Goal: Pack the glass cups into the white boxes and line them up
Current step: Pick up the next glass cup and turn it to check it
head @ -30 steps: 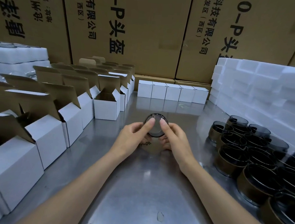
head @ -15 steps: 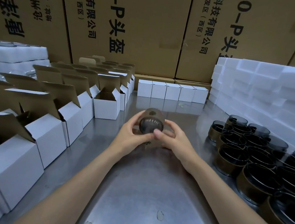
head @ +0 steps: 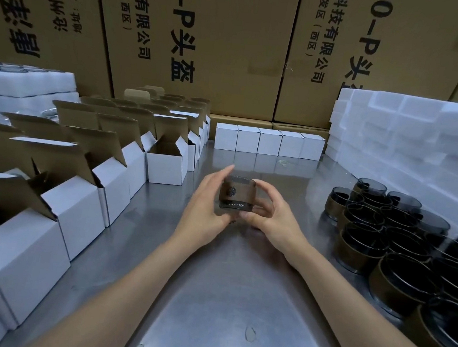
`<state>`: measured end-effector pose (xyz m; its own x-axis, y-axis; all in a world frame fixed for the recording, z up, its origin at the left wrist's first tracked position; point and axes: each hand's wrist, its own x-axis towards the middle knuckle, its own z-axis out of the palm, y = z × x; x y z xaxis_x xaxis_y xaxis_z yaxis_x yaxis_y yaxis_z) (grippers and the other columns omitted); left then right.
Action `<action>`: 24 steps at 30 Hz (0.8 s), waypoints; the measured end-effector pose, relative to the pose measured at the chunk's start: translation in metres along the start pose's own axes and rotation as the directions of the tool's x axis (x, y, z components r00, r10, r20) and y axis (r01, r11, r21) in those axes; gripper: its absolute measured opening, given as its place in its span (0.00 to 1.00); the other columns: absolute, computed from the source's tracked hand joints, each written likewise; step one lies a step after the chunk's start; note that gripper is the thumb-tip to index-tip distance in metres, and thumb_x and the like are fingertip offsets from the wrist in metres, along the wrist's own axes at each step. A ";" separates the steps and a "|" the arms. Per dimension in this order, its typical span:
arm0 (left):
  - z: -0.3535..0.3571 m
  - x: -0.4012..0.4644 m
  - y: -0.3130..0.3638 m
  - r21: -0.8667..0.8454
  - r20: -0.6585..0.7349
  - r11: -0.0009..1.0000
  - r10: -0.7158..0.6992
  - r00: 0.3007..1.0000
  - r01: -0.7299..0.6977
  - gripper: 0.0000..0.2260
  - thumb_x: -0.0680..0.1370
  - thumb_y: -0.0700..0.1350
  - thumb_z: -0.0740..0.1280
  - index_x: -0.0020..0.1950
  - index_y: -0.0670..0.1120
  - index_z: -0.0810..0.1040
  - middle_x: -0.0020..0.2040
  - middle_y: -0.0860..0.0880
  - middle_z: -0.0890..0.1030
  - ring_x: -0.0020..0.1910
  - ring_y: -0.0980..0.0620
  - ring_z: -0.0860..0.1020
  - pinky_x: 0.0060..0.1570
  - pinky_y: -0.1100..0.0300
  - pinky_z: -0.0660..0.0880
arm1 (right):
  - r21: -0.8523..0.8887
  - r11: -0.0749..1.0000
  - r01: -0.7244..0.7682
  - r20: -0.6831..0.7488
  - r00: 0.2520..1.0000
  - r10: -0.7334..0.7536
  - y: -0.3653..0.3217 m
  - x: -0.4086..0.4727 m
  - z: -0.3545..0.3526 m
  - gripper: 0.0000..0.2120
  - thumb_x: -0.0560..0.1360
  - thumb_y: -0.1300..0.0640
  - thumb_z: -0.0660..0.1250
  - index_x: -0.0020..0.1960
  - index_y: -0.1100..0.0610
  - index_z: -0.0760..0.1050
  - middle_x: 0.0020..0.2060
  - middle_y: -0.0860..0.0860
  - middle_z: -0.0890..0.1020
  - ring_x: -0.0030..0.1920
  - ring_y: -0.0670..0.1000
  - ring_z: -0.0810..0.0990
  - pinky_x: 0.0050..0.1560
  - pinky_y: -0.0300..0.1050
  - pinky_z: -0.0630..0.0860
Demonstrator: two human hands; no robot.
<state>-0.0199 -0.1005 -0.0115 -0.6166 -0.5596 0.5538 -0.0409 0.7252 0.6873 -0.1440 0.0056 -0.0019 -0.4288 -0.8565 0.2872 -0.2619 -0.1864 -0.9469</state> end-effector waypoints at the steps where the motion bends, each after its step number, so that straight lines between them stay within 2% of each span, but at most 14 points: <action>1: 0.000 0.000 0.001 0.054 0.008 0.997 0.047 0.999 -0.048 0.36 0.70 0.36 0.74 0.73 0.53 0.64 0.66 0.55 0.69 0.64 0.60 0.68 0.60 0.75 0.65 | -0.030 0.999 0.023 -0.016 1.000 -0.024 0.000 -0.001 0.001 0.29 0.70 0.70 0.71 0.62 0.46 0.68 0.54 0.52 0.80 0.51 0.49 0.80 0.51 0.39 0.77; 3: 0.000 -0.001 0.001 0.088 -0.018 0.993 0.078 0.997 -0.076 0.32 0.69 0.35 0.73 0.69 0.53 0.68 0.64 0.56 0.72 0.63 0.59 0.70 0.60 0.72 0.67 | -0.089 0.994 0.056 -0.039 0.997 -0.060 -0.002 -0.002 0.001 0.30 0.69 0.69 0.73 0.63 0.45 0.68 0.54 0.50 0.78 0.51 0.49 0.80 0.52 0.40 0.77; 6: -0.001 -0.001 0.000 0.064 -0.049 0.998 0.019 0.999 -0.016 0.28 0.68 0.38 0.75 0.64 0.51 0.70 0.61 0.57 0.76 0.61 0.56 0.74 0.59 0.60 0.72 | -0.142 0.988 0.060 -0.025 0.998 -0.064 -0.004 -0.002 -0.001 0.32 0.70 0.66 0.73 0.67 0.45 0.67 0.54 0.43 0.75 0.47 0.43 0.79 0.48 0.37 0.77; 9: -0.001 -0.002 -0.001 0.036 0.038 0.999 -0.018 0.999 0.017 0.29 0.70 0.40 0.75 0.66 0.53 0.66 0.62 0.57 0.75 0.62 0.55 0.74 0.58 0.59 0.73 | -0.156 0.984 0.082 0.004 0.997 -0.082 -0.003 -0.002 -0.002 0.32 0.68 0.66 0.75 0.66 0.47 0.67 0.58 0.41 0.73 0.53 0.37 0.76 0.51 0.31 0.74; 11: -0.001 -0.003 0.001 0.048 0.078 0.999 -0.010 0.997 0.007 0.30 0.71 0.40 0.74 0.67 0.55 0.64 0.63 0.57 0.73 0.64 0.54 0.72 0.61 0.57 0.72 | -0.142 0.987 0.079 -0.018 0.996 -0.083 -0.002 -0.002 0.000 0.31 0.66 0.66 0.77 0.62 0.48 0.68 0.59 0.40 0.73 0.52 0.38 0.77 0.50 0.29 0.73; 14: 0.000 -0.005 0.004 0.202 0.057 0.967 0.147 0.988 -0.155 0.31 0.70 0.35 0.71 0.70 0.52 0.66 0.70 0.54 0.70 0.69 0.53 0.67 0.70 0.51 0.65 | -0.206 0.971 0.118 -0.069 0.988 -0.135 0.001 -0.002 0.002 0.30 0.65 0.66 0.78 0.60 0.52 0.68 0.59 0.44 0.74 0.54 0.44 0.76 0.56 0.34 0.73; 16: 0.001 -0.004 0.005 0.279 0.032 0.939 0.200 0.979 -0.200 0.29 0.69 0.34 0.70 0.68 0.51 0.69 0.66 0.54 0.73 0.67 0.54 0.68 0.71 0.46 0.62 | -0.264 0.952 0.158 -0.082 0.979 -0.185 0.002 -0.002 0.002 0.30 0.65 0.67 0.77 0.61 0.52 0.69 0.59 0.45 0.74 0.58 0.47 0.74 0.61 0.41 0.72; 20: 0.001 -0.004 0.003 0.189 0.012 0.981 0.052 0.999 -0.054 0.27 0.71 0.40 0.73 0.65 0.54 0.64 0.62 0.59 0.74 0.65 0.56 0.71 0.74 0.43 0.53 | -0.284 0.946 0.153 -0.057 0.983 -0.177 0.003 -0.002 0.001 0.35 0.67 0.64 0.76 0.66 0.46 0.65 0.64 0.43 0.70 0.60 0.44 0.73 0.61 0.37 0.70; 24: 0.001 -0.004 0.003 0.133 0.058 0.991 0.024 0.998 -0.032 0.30 0.71 0.42 0.74 0.66 0.51 0.61 0.66 0.56 0.72 0.68 0.54 0.69 0.71 0.41 0.60 | -0.298 0.943 0.152 -0.056 0.983 -0.176 0.003 -0.002 0.002 0.31 0.66 0.67 0.75 0.57 0.42 0.66 0.56 0.36 0.73 0.59 0.41 0.73 0.60 0.45 0.73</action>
<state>-0.0181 -0.0962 -0.0123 -0.6620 -0.5175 0.5422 -0.1251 0.7895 0.6008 -0.1419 0.0062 -0.0055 -0.4234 -0.7822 0.4570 -0.5692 -0.1627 -0.8059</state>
